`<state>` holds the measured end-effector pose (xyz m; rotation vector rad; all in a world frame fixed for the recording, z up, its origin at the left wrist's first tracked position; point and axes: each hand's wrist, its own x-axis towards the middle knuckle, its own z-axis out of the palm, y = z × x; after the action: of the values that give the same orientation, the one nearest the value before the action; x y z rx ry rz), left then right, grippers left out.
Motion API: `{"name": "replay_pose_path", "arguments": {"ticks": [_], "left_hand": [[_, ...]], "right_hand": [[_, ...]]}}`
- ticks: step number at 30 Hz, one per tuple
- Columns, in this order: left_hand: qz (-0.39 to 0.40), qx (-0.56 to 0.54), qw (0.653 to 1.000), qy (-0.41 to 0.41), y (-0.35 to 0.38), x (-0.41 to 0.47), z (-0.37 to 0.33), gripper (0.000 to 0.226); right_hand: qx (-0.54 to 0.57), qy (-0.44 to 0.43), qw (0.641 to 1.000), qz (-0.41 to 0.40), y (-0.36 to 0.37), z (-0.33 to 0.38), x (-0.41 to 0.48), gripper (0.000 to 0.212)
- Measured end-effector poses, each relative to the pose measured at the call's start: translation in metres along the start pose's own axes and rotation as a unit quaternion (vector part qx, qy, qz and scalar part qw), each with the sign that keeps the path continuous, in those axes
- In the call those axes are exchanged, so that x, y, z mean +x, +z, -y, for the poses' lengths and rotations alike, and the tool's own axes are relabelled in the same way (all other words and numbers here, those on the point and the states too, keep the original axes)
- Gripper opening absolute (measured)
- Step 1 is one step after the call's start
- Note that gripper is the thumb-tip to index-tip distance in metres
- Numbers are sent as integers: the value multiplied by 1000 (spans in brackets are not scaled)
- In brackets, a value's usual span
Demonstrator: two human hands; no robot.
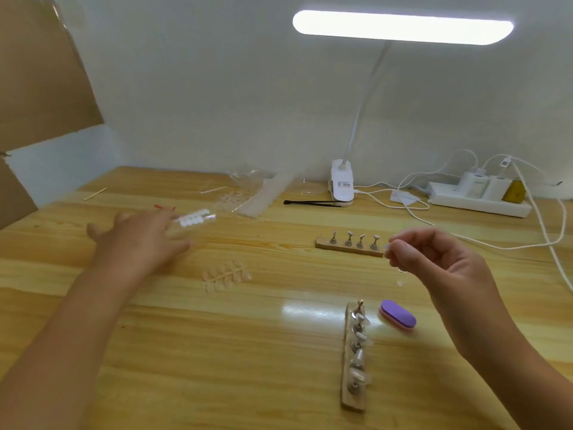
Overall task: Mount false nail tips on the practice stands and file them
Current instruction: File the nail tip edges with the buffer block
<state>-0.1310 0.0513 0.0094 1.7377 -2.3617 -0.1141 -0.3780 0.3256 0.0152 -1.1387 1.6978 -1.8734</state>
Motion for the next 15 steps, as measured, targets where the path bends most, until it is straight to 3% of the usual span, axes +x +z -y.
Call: {"name": "replay_pose_path", "arguments": {"ticks": [2,6,8,10,12,14,15], "left_hand": [[72,-24,997,-11,7,9,6,69],[136,-5,991,-12,5,7,0,94],[101,12,995,-8,0,-1,-11,96],[-20,-57,997,51,-5,-14,-30,65],[-78,-260,949,161,-3,-36,-59,31],[0,-401,884,240,7,-68,-91,15],[49,-404,872,273,16,-82,-103,13]], "right_hand": [[-18,12,1000,2,-4,-2,2,23],[-27,30,999,18,-11,-6,5,12],[-31,30,999,22,-11,-7,5,11],[-29,29,999,23,-11,-7,4,13],[-22,26,999,22,-9,-6,4,15],[-22,20,999,28,-7,-5,2,16],[-25,17,999,31,-6,-5,2,16]]}}
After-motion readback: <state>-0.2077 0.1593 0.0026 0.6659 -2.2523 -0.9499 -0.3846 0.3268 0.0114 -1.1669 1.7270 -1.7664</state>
